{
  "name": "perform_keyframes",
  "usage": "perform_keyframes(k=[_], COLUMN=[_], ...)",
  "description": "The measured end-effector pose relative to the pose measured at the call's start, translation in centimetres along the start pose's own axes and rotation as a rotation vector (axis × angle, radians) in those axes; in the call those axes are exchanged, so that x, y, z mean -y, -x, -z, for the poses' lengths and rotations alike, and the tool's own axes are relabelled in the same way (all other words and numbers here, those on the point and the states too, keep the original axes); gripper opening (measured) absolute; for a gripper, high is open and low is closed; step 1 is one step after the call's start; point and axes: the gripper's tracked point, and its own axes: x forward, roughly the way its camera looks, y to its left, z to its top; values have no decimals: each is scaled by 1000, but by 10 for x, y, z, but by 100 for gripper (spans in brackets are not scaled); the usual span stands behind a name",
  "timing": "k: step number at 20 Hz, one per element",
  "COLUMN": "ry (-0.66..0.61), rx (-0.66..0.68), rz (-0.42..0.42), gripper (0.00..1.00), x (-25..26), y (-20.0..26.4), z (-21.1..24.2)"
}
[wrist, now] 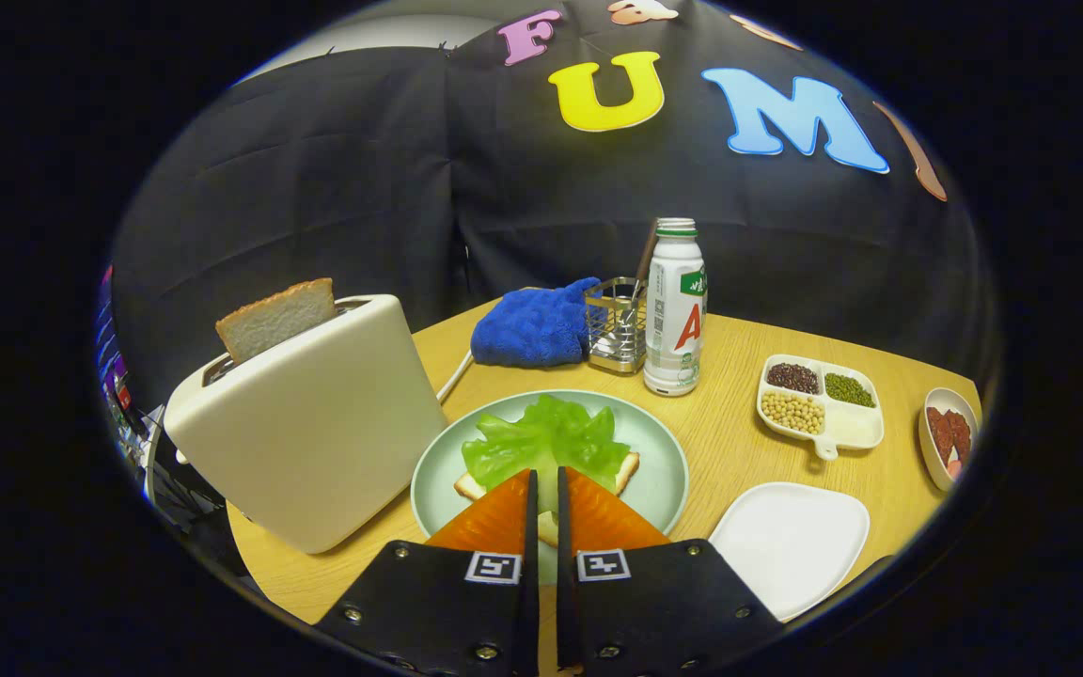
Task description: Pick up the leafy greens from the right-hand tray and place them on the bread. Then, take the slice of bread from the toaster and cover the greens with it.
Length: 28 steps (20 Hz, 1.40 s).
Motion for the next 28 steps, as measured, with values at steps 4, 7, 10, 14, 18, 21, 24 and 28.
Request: perform_keyframes(k=[4,7,10,14,18,21,24,28], ry=[-18,22,29,71,70,67,38,21], rx=[19,66,148,254,312,330,343,359], rz=[20,71,89,78,18,-5,-23,-20], gripper=[34,53,53,53,53,53,53,53], x=[2,5,-9,-43,-90,-115,-141,-181], y=[7,22,44,74,91,90,88,80], z=[-7,-18,-36,-63,-77,-82,-85,-95])
